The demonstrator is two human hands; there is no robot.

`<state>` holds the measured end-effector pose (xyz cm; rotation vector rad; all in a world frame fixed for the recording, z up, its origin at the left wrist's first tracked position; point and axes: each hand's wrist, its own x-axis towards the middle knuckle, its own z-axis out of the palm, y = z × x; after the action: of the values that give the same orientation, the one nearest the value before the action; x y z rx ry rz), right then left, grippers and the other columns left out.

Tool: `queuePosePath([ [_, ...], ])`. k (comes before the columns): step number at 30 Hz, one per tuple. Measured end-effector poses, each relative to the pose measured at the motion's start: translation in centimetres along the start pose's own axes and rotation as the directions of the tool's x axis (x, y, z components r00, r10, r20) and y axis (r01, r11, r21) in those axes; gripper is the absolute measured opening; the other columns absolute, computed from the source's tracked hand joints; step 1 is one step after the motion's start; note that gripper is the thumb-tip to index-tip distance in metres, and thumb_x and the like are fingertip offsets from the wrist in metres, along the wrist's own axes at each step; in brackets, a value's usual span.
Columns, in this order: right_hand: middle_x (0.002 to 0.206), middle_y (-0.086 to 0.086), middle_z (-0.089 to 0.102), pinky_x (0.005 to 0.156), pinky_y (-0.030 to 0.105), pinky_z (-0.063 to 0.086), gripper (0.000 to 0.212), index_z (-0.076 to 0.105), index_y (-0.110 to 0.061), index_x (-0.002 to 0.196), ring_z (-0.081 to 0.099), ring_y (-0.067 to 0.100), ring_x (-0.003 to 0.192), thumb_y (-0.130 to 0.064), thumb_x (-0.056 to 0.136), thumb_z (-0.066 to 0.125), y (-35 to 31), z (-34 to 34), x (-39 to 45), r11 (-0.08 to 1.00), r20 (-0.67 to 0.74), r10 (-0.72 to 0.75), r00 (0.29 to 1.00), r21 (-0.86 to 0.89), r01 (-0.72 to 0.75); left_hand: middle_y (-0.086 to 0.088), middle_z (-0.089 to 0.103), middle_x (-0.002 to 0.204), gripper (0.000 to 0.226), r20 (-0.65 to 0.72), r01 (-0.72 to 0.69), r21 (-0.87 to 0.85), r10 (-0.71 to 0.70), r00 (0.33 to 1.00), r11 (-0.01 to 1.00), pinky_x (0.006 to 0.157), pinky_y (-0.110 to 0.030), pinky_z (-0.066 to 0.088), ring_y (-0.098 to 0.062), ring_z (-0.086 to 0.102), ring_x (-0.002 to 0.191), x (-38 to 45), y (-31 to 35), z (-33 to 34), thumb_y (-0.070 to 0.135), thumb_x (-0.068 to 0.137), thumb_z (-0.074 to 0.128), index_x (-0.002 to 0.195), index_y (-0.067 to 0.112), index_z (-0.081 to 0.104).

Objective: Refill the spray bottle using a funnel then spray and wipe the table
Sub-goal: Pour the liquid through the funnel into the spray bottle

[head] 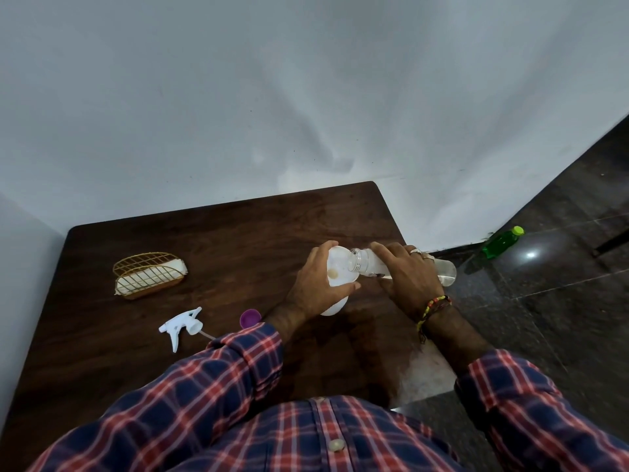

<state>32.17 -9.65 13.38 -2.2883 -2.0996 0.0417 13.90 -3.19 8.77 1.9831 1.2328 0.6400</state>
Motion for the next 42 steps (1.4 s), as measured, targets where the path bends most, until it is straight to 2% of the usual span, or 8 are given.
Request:
queuePosePath([
  [15, 0.121, 0.006, 0.061, 0.084, 0.048, 0.049, 0.063, 0.046, -0.026, 0.137, 0.061, 0.035, 0.102, -0.037, 0.079, 0.067, -0.04, -0.06, 0.11, 1.0, -0.022, -0.009, 1.0, 0.005, 0.009, 0.004, 0.046, 0.137, 0.087, 0.002, 0.002, 0.0, -0.002, 1.0, 1.0, 0.095, -0.031, 0.049, -0.012, 0.049, 0.12, 0.17, -0.33, 0.19, 0.049, 0.067, 0.081, 0.138, 0.025, 0.037],
  [22, 0.121, 0.006, 0.061, 0.083, 0.048, 0.049, 0.061, 0.045, -0.027, 0.139, 0.06, 0.035, 0.102, -0.04, 0.081, 0.062, -0.03, -0.1, 0.16, 1.0, -0.019, -0.007, 1.0, 0.019, 0.007, 0.007, 0.045, 0.137, 0.086, -0.015, -0.005, -0.002, 0.005, 1.0, 1.0, 0.087, -0.02, 0.042, -0.005, 0.045, 0.115, 0.21, -0.5, 0.34, 0.052, 0.067, 0.08, 0.137, 0.028, 0.037],
  [27, 0.12, 0.004, 0.061, 0.082, 0.047, 0.05, 0.064, 0.043, -0.029, 0.137, 0.061, 0.033, 0.102, -0.034, 0.08, 0.069, 0.01, 0.12, 0.25, 1.0, -0.028, -0.01, 1.0, -0.012, 0.009, 0.008, 0.046, 0.134, 0.086, -0.009, -0.012, -0.006, 0.012, 1.0, 1.0, 0.092, -0.026, 0.048, -0.002, 0.045, 0.112, 0.32, -0.88, 0.53, 0.055, 0.066, 0.079, 0.136, 0.03, 0.037],
  [34, 0.122, 0.005, 0.06, 0.084, 0.049, 0.05, 0.066, 0.041, -0.029, 0.139, 0.06, 0.033, 0.104, -0.029, 0.079, 0.07, -0.01, 0.12, 0.31, 1.0, -0.019, -0.015, 1.0, -0.019, 0.015, 0.003, 0.046, 0.139, 0.087, -0.001, -0.02, 0.012, 0.02, 1.0, 1.0, 0.092, -0.022, 0.042, -0.012, 0.048, 0.12, 0.31, -0.78, 0.59, 0.052, 0.069, 0.079, 0.14, 0.026, 0.036],
  [42, 0.123, 0.003, 0.059, 0.079, 0.048, 0.052, 0.067, 0.04, -0.03, 0.138, 0.061, 0.034, 0.103, -0.027, 0.079, 0.071, -0.08, 0.11, 0.32, 1.0, -0.022, -0.012, 1.0, -0.023, 0.011, 0.001, 0.045, 0.139, 0.086, -0.002, -0.037, 0.014, 0.037, 0.999, 0.999, 0.092, -0.026, 0.044, -0.012, 0.048, 0.12, 0.22, -0.68, 0.4, 0.052, 0.071, 0.078, 0.142, 0.026, 0.037],
])
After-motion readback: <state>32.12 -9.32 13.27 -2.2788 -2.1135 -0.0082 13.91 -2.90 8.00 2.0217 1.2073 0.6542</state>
